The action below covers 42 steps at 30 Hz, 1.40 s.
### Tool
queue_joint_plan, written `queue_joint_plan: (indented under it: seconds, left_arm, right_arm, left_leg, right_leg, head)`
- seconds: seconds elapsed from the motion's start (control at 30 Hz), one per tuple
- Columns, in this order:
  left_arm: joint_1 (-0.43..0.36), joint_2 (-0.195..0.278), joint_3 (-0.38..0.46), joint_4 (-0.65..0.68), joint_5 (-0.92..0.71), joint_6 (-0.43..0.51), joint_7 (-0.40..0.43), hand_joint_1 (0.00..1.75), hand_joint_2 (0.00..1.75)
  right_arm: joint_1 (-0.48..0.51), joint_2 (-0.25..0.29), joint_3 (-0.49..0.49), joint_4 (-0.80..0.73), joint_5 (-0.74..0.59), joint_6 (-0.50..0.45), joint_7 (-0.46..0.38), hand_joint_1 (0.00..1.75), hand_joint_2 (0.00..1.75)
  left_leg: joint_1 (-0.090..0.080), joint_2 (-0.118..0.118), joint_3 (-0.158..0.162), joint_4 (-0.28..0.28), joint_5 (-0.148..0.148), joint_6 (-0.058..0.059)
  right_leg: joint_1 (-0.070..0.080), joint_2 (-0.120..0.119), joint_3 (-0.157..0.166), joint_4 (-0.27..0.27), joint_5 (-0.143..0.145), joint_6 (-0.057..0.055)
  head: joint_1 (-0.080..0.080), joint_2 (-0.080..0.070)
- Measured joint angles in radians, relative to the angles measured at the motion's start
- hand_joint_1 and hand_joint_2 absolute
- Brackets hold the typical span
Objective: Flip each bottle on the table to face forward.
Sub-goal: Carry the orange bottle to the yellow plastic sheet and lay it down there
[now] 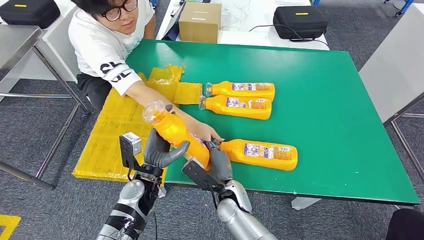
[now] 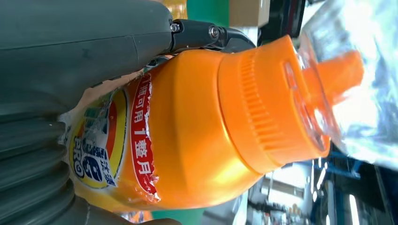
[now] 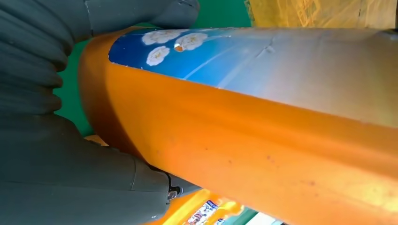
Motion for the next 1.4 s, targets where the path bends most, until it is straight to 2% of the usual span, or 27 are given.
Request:
queue_joint_plan:
  seconds: [0.03, 0.1, 0.13, 0.17, 0.23, 0.4, 0.53, 0.6, 0.83, 1.1, 1.23, 1.4]
  left_arm:
    - [0.0, 0.002, -0.001, 0.0, 0.002, -0.014, 0.002, 0.16, 1.75]
    - [0.0, 0.005, -0.004, 0.0, -0.003, -0.027, 0.001, 1.03, 1.75]
    - [-0.001, 0.007, -0.006, 0.0, -0.008, -0.028, 0.0, 1.47, 1.75]
    - [-0.001, 0.008, -0.008, 0.0, -0.015, -0.028, -0.001, 1.75, 1.75]
    - [-0.003, 0.011, -0.013, 0.0, -0.031, -0.024, -0.002, 1.75, 1.75]
    - [-0.006, 0.013, -0.031, 0.004, -0.052, -0.016, -0.001, 1.75, 1.75]
    - [-0.007, 0.014, -0.034, 0.009, -0.053, -0.011, 0.0, 1.75, 1.75]
    - [-0.007, 0.014, -0.034, 0.01, -0.058, 0.003, 0.001, 1.75, 1.75]
    - [-0.012, 0.013, -0.034, 0.021, -0.13, 0.128, 0.005, 1.75, 1.75]
    - [-0.03, 0.021, -0.028, 0.035, -0.204, 0.263, -0.002, 1.75, 1.75]
    - [-0.041, 0.056, -0.005, 0.034, -0.287, 0.339, -0.002, 1.75, 1.75]
    - [-0.105, 0.147, 0.033, 0.043, -0.498, 0.387, 0.046, 1.75, 1.75]
  right_arm:
    - [0.0, 0.0, 0.001, 0.001, 0.0, 0.001, 0.0, 1.75, 1.75]
    - [0.0, 0.0, 0.002, 0.002, 0.002, 0.001, 0.0, 1.68, 1.75]
    - [0.0, 0.0, 0.003, 0.002, 0.002, -0.001, 0.0, 1.27, 1.75]
    - [-0.001, 0.0, 0.003, 0.002, 0.003, -0.003, 0.001, 0.87, 1.75]
    - [-0.001, 0.0, 0.003, 0.003, 0.004, -0.012, 0.005, 0.14, 1.75]
    - [-0.006, 0.002, 0.006, 0.003, 0.004, -0.024, 0.008, 0.14, 1.75]
    - [-0.009, 0.002, 0.009, 0.003, 0.003, -0.025, 0.008, 0.0, 1.75]
    - [-0.009, 0.003, 0.009, 0.003, -0.004, -0.028, 0.008, 0.0, 1.75]
    - [-0.007, 0.003, -0.004, -0.02, -0.068, -0.038, -0.003, 0.0, 1.75]
    - [0.022, 0.002, -0.049, -0.126, -0.148, -0.068, -0.051, 0.0, 1.75]
    - [0.053, -0.007, -0.08, -0.237, -0.212, -0.091, -0.089, 0.0, 1.75]
    - [0.092, -0.024, -0.112, -0.377, -0.26, -0.086, -0.106, 0.0, 1.75]
  left_leg:
    - [0.0, 0.0, 0.0, 0.0, 0.0, 0.0]
    - [0.0, 0.0, 0.0, 0.0, 0.0, 0.0]
    - [0.0, 0.0, 0.0, 0.0, 0.0, 0.0]
    - [0.0, 0.0, 0.0, 0.0, 0.0, 0.0]
    - [0.0, 0.0, 0.0, 0.0, 0.0, 0.0]
    - [0.0, 0.0, 0.0, 0.0, 0.0, 0.0]
    - [0.0, 0.0, 0.0, 0.0, 0.0, 0.0]
    - [0.0, 0.0, 0.0, 0.0, 0.0, 0.0]
    - [0.0, 0.0, 0.0, 0.0, 0.0, 0.0]
    - [0.0, 0.0, 0.0, 0.0, 0.0, 0.0]
    - [0.0, 0.0, 0.0, 0.0, 0.0, 0.0]
    - [0.001, 0.0, 0.0, 0.0, 0.001, 0.0]
  right_leg:
    - [0.0, 0.0, 0.0, 0.0, 0.0, 0.0]
    - [0.0, 0.0, 0.0, 0.0, 0.0, 0.0]
    - [0.0, 0.0, 0.0, 0.0, 0.0, 0.0]
    - [0.0, 0.0, 0.0, 0.0, 0.0, 0.0]
    - [0.0, 0.0, 0.0, 0.0, 0.0, 0.0]
    - [0.0, 0.0, 0.0, 0.0, 0.0, 0.0]
    - [0.0, 0.0, 0.0, 0.0, 0.0, 0.0]
    - [0.0, 0.0, 0.0, 0.0, 0.0, 0.0]
    - [0.0, 0.0, 0.0, 0.0, 0.0, 0.0]
    - [0.0, 0.0, 0.0, 0.0, 0.0, 0.0]
    - [0.0, 0.0, 0.0, 0.0, 0.0, 0.0]
    - [0.001, 0.0, -0.001, 0.0, 0.0, 0.0]
  head:
    - [0.0, 0.0]
    - [0.0, 0.0]
    - [0.0, 0.0]
    - [0.0, 0.0]
    - [0.0, 0.0]
    - [0.0, 0.0]
    - [0.0, 0.0]
    - [0.0, 0.0]
    - [0.0, 0.0]
    - [0.0, 0.0]
    - [0.0, 0.0]
    - [0.0, 0.0]
